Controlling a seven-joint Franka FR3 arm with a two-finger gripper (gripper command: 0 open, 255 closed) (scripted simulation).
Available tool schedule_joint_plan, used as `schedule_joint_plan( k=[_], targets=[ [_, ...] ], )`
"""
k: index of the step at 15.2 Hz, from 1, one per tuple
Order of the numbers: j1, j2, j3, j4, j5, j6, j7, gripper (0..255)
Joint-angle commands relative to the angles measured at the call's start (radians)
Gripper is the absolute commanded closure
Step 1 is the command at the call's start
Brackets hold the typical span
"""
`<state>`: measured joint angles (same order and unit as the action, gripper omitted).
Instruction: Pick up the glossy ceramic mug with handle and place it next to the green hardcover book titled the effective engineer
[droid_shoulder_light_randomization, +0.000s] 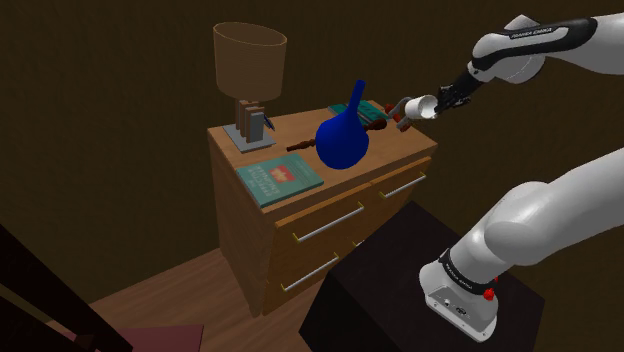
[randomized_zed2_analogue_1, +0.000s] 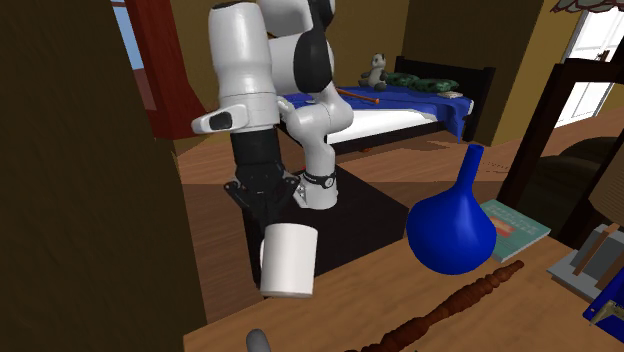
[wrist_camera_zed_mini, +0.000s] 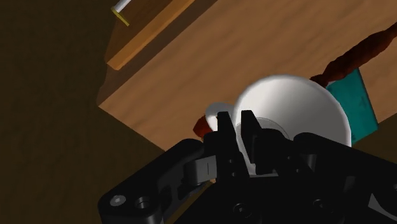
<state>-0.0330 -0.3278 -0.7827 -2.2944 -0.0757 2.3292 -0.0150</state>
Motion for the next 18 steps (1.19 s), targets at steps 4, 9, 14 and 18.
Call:
schedule_joint_plan(
  k=[4,9,14,18],
  targets=[
    [0.024,0.003,0.097,-0.022,-0.013,0.022,0.131,255],
    [0.062,0.034,0.185,-0.019,-0.011,0.043,0.256,255],
    [0.108,0.087,0.263,0.012,-0.001,0.057,0.372,255],
    [0.109,0.112,0.268,0.005,-0.002,0.065,0.398,0]
  ],
)
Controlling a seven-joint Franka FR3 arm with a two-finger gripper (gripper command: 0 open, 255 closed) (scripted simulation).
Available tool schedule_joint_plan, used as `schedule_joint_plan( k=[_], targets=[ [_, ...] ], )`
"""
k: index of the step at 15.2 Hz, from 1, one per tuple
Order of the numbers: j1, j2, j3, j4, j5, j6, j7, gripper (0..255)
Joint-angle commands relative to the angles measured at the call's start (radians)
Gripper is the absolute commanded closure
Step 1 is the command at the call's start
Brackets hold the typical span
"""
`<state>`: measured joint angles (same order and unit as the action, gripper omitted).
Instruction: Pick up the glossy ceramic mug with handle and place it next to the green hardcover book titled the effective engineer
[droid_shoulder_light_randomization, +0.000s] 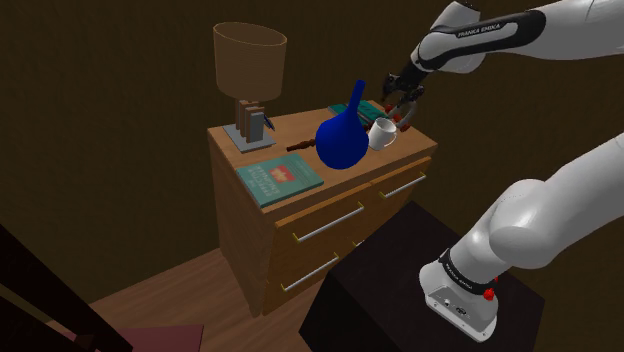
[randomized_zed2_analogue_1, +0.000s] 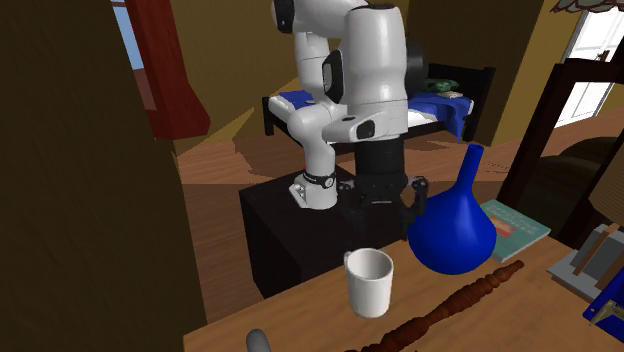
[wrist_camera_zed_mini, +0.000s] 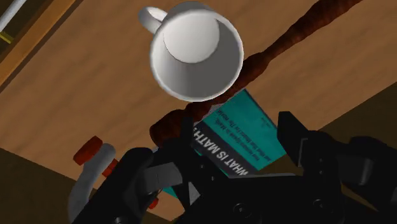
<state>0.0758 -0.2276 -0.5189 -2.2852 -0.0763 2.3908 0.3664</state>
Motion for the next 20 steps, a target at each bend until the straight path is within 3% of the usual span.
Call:
schedule_joint_plan(
  k=[1,6,14,20],
  targets=[
    [0.003,0.036,0.012,-0.007,-0.003,0.007,0.046,0],
    [0.021,0.165,0.043,-0.009,0.008,0.014,0.180,0],
    [0.021,0.255,0.038,-0.027,0.068,0.112,0.138,0],
    [0.021,0.255,0.038,-0.027,0.068,0.112,0.138,0]
  ],
)
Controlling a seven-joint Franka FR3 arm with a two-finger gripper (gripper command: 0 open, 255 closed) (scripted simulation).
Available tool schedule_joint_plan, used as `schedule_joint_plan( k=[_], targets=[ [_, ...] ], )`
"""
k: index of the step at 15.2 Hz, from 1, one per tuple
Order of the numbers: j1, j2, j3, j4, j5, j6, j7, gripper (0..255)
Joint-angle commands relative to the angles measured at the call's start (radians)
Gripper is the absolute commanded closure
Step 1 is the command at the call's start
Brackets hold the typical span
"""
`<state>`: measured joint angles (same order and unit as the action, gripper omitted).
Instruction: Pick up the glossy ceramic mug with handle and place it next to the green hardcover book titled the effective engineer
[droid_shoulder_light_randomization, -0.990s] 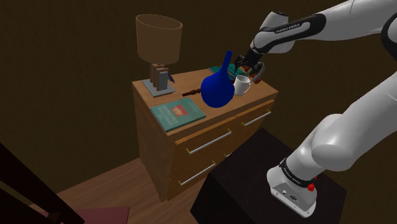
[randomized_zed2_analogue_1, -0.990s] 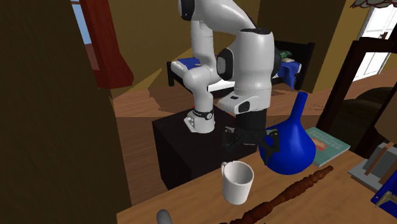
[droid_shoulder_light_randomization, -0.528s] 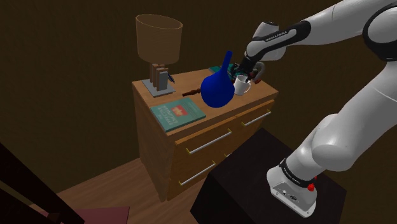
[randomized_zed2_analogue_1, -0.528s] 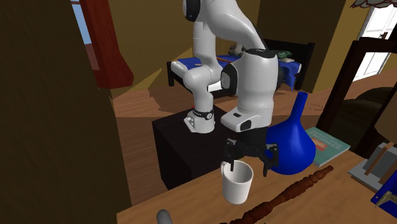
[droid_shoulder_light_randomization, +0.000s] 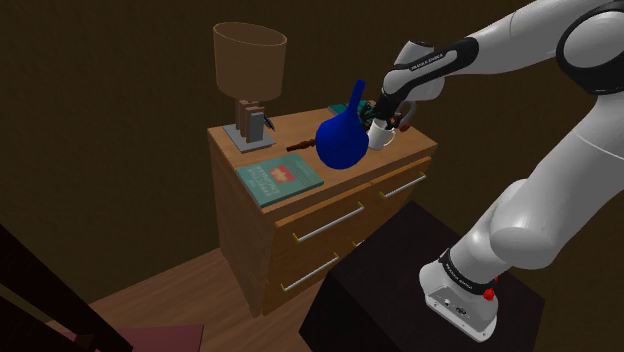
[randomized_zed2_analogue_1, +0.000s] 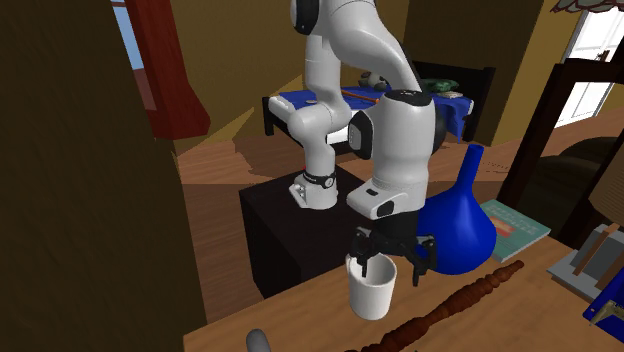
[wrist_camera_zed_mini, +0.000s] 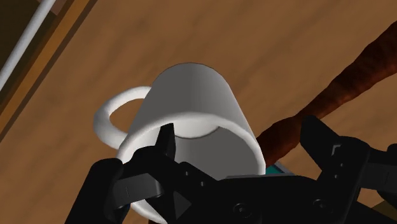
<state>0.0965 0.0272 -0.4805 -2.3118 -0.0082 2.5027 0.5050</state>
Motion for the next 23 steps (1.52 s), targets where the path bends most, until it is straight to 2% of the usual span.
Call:
schedule_joint_plan(
  k=[1,2,3,12,23],
  targets=[
    [0.000,0.000,0.000,0.000,0.000,0.000,0.000,0],
    [0.000,0.000,0.000,0.000,0.000,0.000,0.000,0],
    [0.000,0.001,0.000,0.000,0.000,0.000,0.000,255],
    [0.000,0.000,0.000,0.000,0.000,0.000,0.000,255],
    [0.002,-0.095,0.004,0.064,-0.061,-0.149,0.042,255]
  ],
)
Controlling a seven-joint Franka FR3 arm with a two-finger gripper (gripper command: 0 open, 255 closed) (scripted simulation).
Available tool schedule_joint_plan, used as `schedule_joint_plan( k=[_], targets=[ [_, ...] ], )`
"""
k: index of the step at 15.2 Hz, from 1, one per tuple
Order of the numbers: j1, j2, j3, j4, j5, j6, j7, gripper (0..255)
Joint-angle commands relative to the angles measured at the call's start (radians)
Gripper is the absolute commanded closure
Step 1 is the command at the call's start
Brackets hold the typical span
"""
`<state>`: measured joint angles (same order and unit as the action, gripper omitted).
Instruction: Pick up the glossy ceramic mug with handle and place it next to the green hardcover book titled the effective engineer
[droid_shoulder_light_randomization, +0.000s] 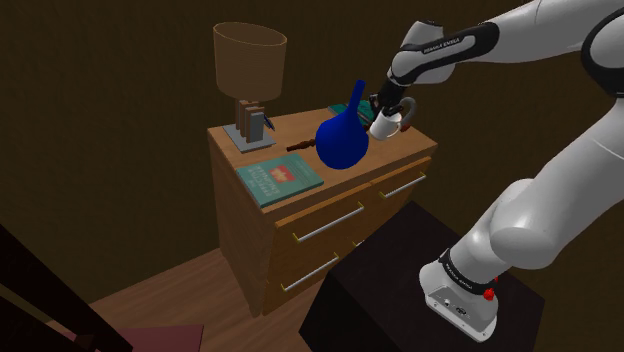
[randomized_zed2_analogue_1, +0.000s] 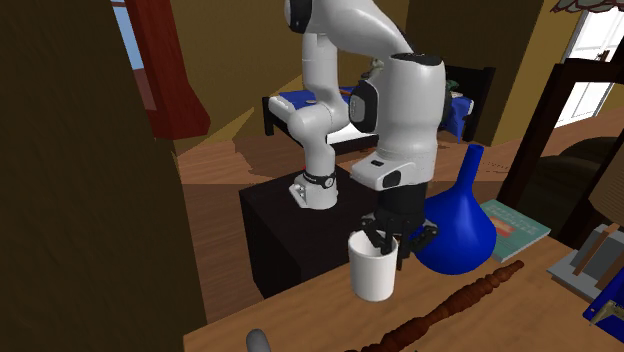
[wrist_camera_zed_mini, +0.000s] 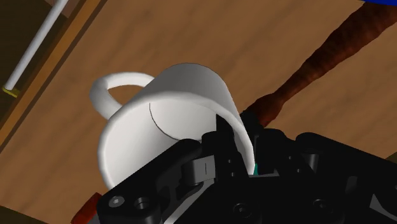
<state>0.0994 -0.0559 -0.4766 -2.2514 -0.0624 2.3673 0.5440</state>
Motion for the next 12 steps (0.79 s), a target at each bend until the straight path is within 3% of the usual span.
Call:
schedule_joint_plan(
  k=[1,12],
  targets=[
    [-0.001,-0.019,0.001,0.010,-0.011,-0.028,0.005,255],
    [0.000,-0.082,0.013,0.102,-0.038,-0.178,0.024,255]
  ],
)
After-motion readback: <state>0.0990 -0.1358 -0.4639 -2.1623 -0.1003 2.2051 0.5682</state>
